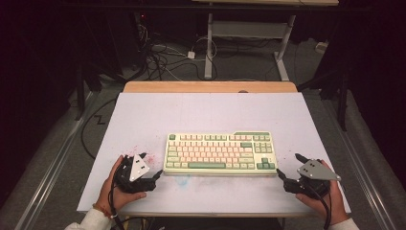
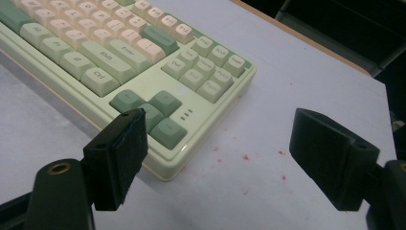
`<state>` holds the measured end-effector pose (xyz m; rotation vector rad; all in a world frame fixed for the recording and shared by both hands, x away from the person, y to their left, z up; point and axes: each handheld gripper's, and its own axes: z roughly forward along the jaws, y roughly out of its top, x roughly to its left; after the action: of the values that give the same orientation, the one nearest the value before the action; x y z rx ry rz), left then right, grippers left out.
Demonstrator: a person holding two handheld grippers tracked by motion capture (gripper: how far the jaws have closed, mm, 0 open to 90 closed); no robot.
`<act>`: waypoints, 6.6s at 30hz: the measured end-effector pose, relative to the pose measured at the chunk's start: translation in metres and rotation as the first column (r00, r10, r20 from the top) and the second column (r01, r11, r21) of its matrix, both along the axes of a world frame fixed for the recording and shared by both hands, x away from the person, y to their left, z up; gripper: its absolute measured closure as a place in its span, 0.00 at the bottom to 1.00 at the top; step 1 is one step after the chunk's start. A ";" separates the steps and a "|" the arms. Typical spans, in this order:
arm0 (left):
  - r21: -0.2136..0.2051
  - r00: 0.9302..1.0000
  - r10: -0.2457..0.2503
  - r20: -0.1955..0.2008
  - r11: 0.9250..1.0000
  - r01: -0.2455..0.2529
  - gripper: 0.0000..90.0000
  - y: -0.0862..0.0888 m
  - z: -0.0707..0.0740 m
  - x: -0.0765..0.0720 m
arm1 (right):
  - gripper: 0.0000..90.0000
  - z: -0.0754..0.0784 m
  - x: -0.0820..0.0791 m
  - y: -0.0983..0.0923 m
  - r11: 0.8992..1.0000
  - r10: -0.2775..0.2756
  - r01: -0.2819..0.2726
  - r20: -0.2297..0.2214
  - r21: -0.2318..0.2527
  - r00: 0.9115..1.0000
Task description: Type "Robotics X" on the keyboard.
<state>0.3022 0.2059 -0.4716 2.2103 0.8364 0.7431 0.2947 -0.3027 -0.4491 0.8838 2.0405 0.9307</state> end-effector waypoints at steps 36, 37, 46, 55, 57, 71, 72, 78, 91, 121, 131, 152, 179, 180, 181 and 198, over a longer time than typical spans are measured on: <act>-0.044 1.000 -0.009 -0.018 0.999 0.008 0.24 -0.004 0.015 0.012 | 1.00 0.020 0.038 0.044 0.977 0.206 -0.199 -0.118 0.072 0.971; -0.048 1.000 -0.008 -0.019 0.999 0.007 0.26 -0.004 0.016 0.013 | 1.00 0.019 0.041 0.048 0.976 0.216 -0.208 -0.130 0.070 0.968; -0.057 1.000 -0.007 -0.026 0.998 0.005 0.27 -0.009 0.022 0.015 | 1.00 0.006 0.057 0.080 0.964 0.263 -0.263 -0.192 0.025 0.946; -0.045 0.999 -0.022 -0.025 0.999 0.021 0.28 -0.014 0.025 0.018 | 1.00 -0.004 0.066 0.090 0.962 0.266 -0.274 -0.230 -0.002 0.936; -0.054 0.999 -0.024 -0.040 0.998 0.022 0.33 -0.015 0.026 0.018 | 1.00 -0.006 0.067 0.091 0.962 0.265 -0.273 -0.235 -0.004 0.935; -0.065 0.986 -0.120 -0.117 0.991 0.113 0.96 -0.034 0.039 0.038 | 1.00 -0.011 0.065 0.090 0.963 0.262 -0.270 -0.229 -0.004 0.938; -0.066 0.985 -0.125 -0.120 0.991 0.118 0.97 -0.037 0.039 0.039 | 1.00 -0.011 0.065 0.090 0.963 0.263 -0.270 -0.228 -0.002 0.938; -0.064 0.980 -0.158 -0.124 0.986 0.151 0.97 -0.049 0.041 0.047 | 1.00 -0.012 0.064 0.090 0.964 0.259 -0.265 -0.221 0.001 0.940; -0.037 0.973 -0.189 -0.134 0.982 0.186 0.97 -0.071 0.041 0.062 | 1.00 -0.012 0.064 0.090 0.963 0.263 -0.269 -0.217 -0.001 0.940; 0.045 0.953 -0.212 -0.216 0.973 0.226 0.96 -0.120 0.027 0.098 | 1.00 -0.012 0.063 0.091 0.963 0.262 -0.270 -0.214 -0.012 0.941; 0.079 0.952 -0.215 -0.215 0.968 0.237 0.96 -0.127 0.024 0.098 | 1.00 -0.012 0.063 0.091 0.964 0.259 -0.267 -0.216 -0.010 0.941; -0.025 0.974 -0.215 -0.074 0.976 0.214 0.94 -0.094 0.052 0.074 | 1.00 -0.012 0.063 0.091 0.963 0.261 -0.270 -0.218 -0.015 0.940; 0.015 0.987 -0.158 0.022 0.987 0.158 0.43 -0.049 0.029 0.039 | 1.00 -0.004 0.062 0.088 0.965 0.257 -0.260 -0.192 0.005 0.947; 0.007 0.988 -0.150 0.029 0.989 0.150 0.39 -0.047 0.028 0.037 | 1.00 -0.002 0.062 0.088 0.966 0.255 -0.257 -0.185 0.013 0.949; -0.006 0.989 -0.145 0.031 0.989 0.145 0.35 -0.045 0.027 0.036 | 1.00 0.000 0.062 0.087 0.966 0.257 -0.258 -0.180 0.017 0.950; -0.004 0.994 -0.106 -0.012 0.994 0.106 0.20 -0.025 0.008 0.019 | 1.00 0.015 0.064 0.099 0.958 0.286 -0.287 -0.163 0.024 0.944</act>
<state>0.3215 0.1813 -0.4638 2.2397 0.7195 0.6772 0.3590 -0.2035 -0.4345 0.6926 2.3565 1.0402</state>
